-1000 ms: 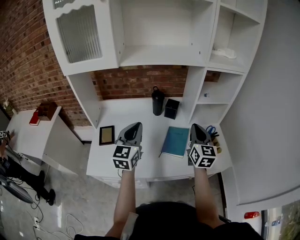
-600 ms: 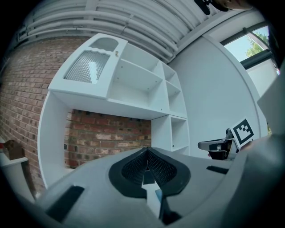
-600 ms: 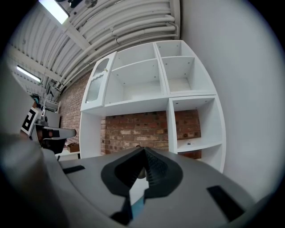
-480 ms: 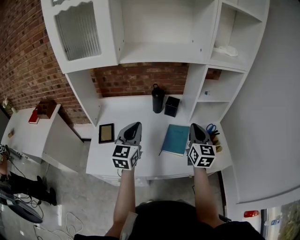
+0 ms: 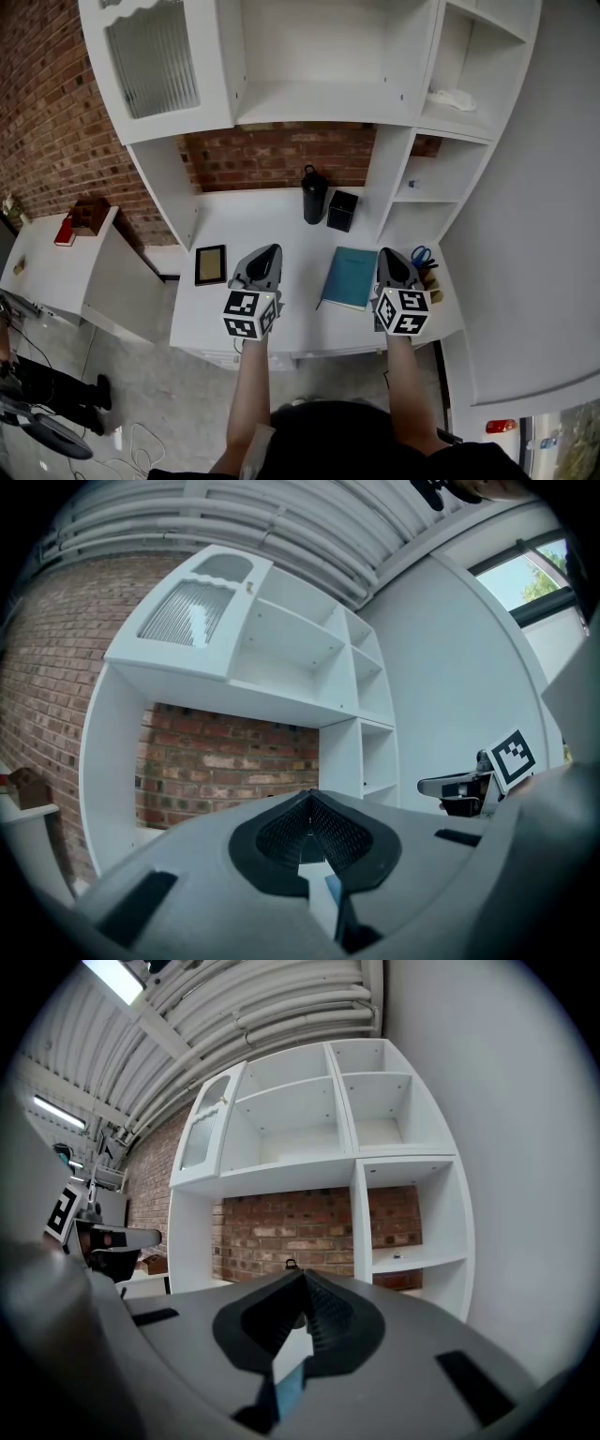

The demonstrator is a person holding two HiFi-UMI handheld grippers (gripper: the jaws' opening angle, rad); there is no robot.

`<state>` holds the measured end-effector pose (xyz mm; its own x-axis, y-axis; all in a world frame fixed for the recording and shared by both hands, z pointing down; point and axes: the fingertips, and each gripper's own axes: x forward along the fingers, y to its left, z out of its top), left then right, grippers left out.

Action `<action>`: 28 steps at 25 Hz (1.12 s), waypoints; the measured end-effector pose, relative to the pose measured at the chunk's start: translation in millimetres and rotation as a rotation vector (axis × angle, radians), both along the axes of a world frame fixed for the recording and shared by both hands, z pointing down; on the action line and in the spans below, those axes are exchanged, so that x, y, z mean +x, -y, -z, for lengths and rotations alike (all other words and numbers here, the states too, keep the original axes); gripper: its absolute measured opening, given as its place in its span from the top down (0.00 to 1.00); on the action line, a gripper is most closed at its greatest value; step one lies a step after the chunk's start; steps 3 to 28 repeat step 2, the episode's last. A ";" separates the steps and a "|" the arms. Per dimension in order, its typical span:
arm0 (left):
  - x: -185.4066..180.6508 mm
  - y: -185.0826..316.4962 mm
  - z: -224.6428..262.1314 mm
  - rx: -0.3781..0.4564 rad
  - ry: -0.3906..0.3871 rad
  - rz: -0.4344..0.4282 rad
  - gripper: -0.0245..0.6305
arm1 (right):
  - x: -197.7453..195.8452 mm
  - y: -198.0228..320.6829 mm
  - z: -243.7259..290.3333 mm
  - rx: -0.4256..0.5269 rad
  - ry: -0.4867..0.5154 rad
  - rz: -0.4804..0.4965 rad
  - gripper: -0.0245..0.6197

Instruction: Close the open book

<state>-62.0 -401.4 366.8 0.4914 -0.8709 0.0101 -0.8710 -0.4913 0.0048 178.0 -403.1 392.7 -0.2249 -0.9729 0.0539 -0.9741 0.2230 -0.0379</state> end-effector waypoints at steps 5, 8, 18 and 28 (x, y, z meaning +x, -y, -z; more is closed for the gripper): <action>-0.2 0.4 -0.1 0.000 0.000 0.001 0.95 | -0.5 -0.3 -0.8 -0.001 0.000 0.002 0.96; -0.2 0.4 -0.1 0.000 0.000 0.001 0.95 | -0.5 -0.3 -0.8 -0.001 0.000 0.002 0.96; -0.2 0.4 -0.1 0.000 0.000 0.001 0.95 | -0.5 -0.3 -0.8 -0.001 0.000 0.002 0.96; -0.2 0.4 -0.1 0.000 0.000 0.001 0.95 | -0.5 -0.3 -0.8 -0.001 0.000 0.002 0.96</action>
